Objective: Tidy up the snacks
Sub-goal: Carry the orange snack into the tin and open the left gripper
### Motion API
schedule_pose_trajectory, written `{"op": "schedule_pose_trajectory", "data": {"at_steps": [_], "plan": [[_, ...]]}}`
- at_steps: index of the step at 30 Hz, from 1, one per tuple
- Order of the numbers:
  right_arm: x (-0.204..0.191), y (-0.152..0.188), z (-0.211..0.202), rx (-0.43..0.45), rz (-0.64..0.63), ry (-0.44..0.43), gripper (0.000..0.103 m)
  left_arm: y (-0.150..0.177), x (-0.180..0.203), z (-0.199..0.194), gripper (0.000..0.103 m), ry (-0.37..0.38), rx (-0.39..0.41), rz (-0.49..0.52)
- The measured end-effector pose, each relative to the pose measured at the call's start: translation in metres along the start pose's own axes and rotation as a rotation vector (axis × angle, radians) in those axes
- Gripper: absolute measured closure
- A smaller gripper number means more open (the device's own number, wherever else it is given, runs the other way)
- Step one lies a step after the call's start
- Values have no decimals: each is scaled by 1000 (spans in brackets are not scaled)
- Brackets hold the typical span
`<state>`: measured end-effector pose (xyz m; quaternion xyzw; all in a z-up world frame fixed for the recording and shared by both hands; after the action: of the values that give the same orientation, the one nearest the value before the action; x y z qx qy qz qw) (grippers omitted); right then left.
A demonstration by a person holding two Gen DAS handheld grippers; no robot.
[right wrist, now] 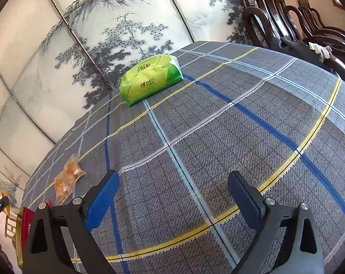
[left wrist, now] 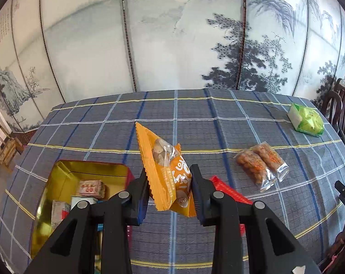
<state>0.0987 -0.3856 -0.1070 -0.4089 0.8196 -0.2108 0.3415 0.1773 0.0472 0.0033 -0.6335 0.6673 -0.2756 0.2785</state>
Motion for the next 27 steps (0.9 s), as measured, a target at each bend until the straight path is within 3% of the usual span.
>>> {"op": "schedule_pose_trajectory", "data": {"at_steps": [9, 13, 20, 27], "plan": [[-1, 1, 0, -1, -3, 1, 6, 4, -129, 5, 73, -115, -53, -136], [-1, 1, 1, -1, -4, 2, 5, 12, -160, 17, 73, -131, -109, -135], [-1, 1, 1, 0, -3, 2, 5, 22, -178, 46, 73, -143, -184, -145], [-1, 1, 1, 1, -4, 2, 4, 21, -168, 71, 73, -131, -253, -95]]}}
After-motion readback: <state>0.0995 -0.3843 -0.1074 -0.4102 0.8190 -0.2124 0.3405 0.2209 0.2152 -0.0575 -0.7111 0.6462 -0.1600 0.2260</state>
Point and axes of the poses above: each gripper's, at about its wrist camera, not at the fingertips, and z roughly the way its jaws point, x to its right, y to its underside, the point moved 2 cm from there along z, roughly the way its jaws point, and after that the axes turned 2 degrees about y, right-handed, at the moved point
